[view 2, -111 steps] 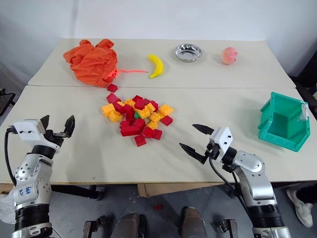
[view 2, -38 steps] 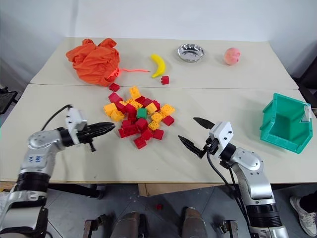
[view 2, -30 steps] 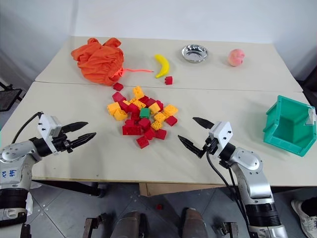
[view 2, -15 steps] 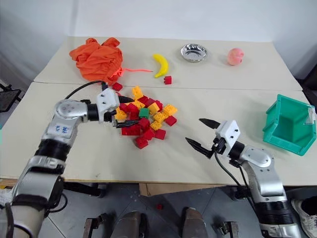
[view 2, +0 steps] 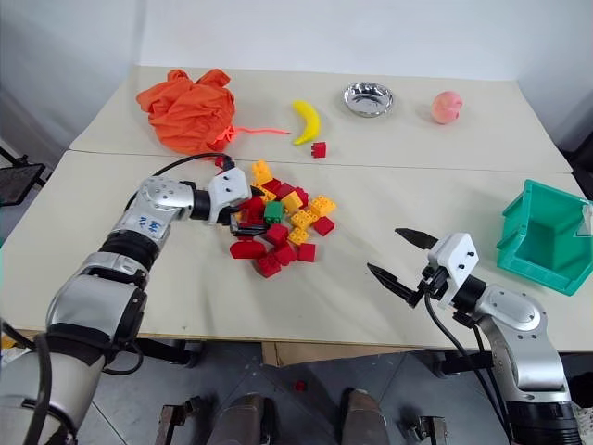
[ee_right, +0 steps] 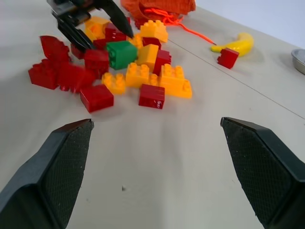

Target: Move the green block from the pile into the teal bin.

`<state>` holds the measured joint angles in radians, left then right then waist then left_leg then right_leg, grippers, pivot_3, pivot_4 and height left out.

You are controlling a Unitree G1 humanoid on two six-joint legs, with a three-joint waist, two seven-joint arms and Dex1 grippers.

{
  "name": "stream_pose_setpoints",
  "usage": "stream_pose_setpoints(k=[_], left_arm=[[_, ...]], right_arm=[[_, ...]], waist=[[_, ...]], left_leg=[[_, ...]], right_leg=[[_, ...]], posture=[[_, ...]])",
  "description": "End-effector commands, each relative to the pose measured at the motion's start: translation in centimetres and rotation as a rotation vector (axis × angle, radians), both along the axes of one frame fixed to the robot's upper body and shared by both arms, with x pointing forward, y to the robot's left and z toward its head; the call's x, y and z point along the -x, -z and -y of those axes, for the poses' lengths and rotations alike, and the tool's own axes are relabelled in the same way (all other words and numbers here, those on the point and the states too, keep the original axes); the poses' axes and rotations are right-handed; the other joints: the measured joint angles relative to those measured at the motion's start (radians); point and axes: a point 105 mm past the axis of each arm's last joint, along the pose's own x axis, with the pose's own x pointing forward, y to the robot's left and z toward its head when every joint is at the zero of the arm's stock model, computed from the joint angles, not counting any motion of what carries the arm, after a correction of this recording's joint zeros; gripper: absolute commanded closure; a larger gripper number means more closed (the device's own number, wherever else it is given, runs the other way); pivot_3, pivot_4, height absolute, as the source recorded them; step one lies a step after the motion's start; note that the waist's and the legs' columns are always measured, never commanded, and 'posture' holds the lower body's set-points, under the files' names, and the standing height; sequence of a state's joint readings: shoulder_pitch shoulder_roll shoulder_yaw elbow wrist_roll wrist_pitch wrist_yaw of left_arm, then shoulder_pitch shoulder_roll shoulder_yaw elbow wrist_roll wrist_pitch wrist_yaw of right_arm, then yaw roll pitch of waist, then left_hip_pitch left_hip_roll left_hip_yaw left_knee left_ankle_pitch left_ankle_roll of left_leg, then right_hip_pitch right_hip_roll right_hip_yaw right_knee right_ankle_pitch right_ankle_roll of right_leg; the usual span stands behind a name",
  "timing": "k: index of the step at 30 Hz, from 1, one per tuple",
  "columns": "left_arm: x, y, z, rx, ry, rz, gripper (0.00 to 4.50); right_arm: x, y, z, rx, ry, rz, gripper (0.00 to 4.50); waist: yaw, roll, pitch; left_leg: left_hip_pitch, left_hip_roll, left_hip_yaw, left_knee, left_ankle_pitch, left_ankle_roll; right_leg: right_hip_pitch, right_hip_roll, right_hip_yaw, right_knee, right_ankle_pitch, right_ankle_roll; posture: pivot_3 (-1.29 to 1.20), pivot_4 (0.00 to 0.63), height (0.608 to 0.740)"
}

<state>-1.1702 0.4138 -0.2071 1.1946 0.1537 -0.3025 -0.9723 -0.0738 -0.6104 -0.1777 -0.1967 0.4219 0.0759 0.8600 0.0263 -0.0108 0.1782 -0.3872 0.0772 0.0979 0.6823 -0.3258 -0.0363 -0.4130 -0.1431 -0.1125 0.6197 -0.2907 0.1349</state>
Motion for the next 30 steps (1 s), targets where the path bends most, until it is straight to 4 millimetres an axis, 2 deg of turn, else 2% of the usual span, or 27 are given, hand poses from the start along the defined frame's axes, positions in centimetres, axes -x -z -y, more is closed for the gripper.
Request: stream_pose_setpoints(k=[1,3,7,8,14,18,20,22,24,26,30], left_arm=[[-0.1,0.8,1.1,-0.031,-0.003,-0.028,0.23],[-0.2,1.1,1.1,-0.036,-0.021,-0.046,0.61],[-0.4,0.9,0.2,-0.043,-0.049,-0.073,1.78],[-0.3,0.7,-0.1,-0.049,-0.046,-0.075,1.88],[-0.7,-1.7,-0.7,-0.039,-0.051,-0.014,1.95],[-0.4,-4.3,0.2,0.022,0.022,0.017,1.95],[0.1,-6.0,1.6,0.084,0.094,0.032,1.95],[1.2,-7.7,3.9,0.164,0.217,0.022,1.95],[2.6,-8.4,6.3,0.209,0.352,-0.005,1.95],[3.9,-8.0,9.4,0.212,0.459,-0.022,1.95],[5.2,-5.8,14.2,0.215,0.514,-0.060,1.95]], right_arm=[[0.3,-1.4,-0.4,-0.022,-0.011,0.051,0.00],[0.2,-1.6,-0.5,-0.022,-0.014,0.056,0.00],[0.3,-2.0,-0.7,-0.021,-0.007,0.062,0.00],[0.3,-2.0,-0.7,-0.021,-0.005,0.060,0.00],[0.4,-1.9,-0.6,-0.025,-0.001,0.054,0.00],[0.5,-1.8,-0.6,-0.025,-0.003,0.053,0.00],[0.5,-1.8,-0.5,-0.023,-0.001,0.054,0.00],[0.5,-1.8,-0.3,-0.018,0.005,0.057,0.00],[0.4,-1.8,0.0,-0.012,0.021,0.058,0.00],[0.5,-1.9,0.9,-0.005,0.059,0.059,0.00],[0.9,-2.0,3.3,0.019,0.146,0.060,0.00]], waist=[[-0.001,0.000,0.000],[-0.001,0.000,0.000],[-0.009,0.000,0.000],[-0.009,0.000,0.000],[-0.009,0.000,0.000],[-0.004,0.000,0.000],[0.001,0.000,0.000],[0.003,-0.001,0.000],[0.006,-0.001,0.000],[0.007,-0.001,0.000],[0.004,-0.001,0.001]], left_leg=[[0.000,0.000,0.000,0.000,0.000,0.000],[0.000,0.000,0.000,0.000,0.000,0.000],[0.001,0.000,0.000,0.000,0.000,0.000],[0.001,0.000,0.000,0.000,0.000,0.000],[0.001,0.000,0.000,0.000,0.000,0.000],[0.000,0.000,0.000,0.000,0.000,0.000],[0.000,0.000,0.000,0.000,0.000,0.000],[0.000,0.000,0.000,0.000,0.000,0.000],[0.000,0.000,0.000,0.000,0.000,0.000],[-0.001,0.000,0.000,0.000,0.000,0.000],[-0.001,0.000,0.000,0.000,0.000,0.000]], right_leg=[[0.000,0.000,0.000,0.000,0.000,0.000],[0.000,0.000,0.000,0.000,0.000,0.000],[0.000,0.000,0.000,0.001,0.000,0.000],[0.000,0.000,0.000,0.001,0.000,0.000],[0.000,0.000,0.001,0.001,0.000,0.000],[0.000,0.000,0.001,0.001,0.000,0.000],[0.000,0.000,0.001,0.001,0.000,0.000],[0.000,0.000,0.001,0.000,0.000,0.000],[0.000,0.000,0.001,0.000,0.000,0.000],[0.000,0.000,0.001,0.000,0.000,0.000],[0.000,0.000,0.001,-0.001,0.000,0.001]], posture=[[0.00,0.150,0.740],[0.00,0.150,0.740],[0.00,0.150,0.740],[0.00,0.150,0.740],[0.00,0.150,0.740],[0.00,0.150,0.740],[0.00,0.150,0.740],[0.00,0.150,0.740],[0.00,0.150,0.740],[0.00,0.150,0.740],[0.00,0.150,0.740]])
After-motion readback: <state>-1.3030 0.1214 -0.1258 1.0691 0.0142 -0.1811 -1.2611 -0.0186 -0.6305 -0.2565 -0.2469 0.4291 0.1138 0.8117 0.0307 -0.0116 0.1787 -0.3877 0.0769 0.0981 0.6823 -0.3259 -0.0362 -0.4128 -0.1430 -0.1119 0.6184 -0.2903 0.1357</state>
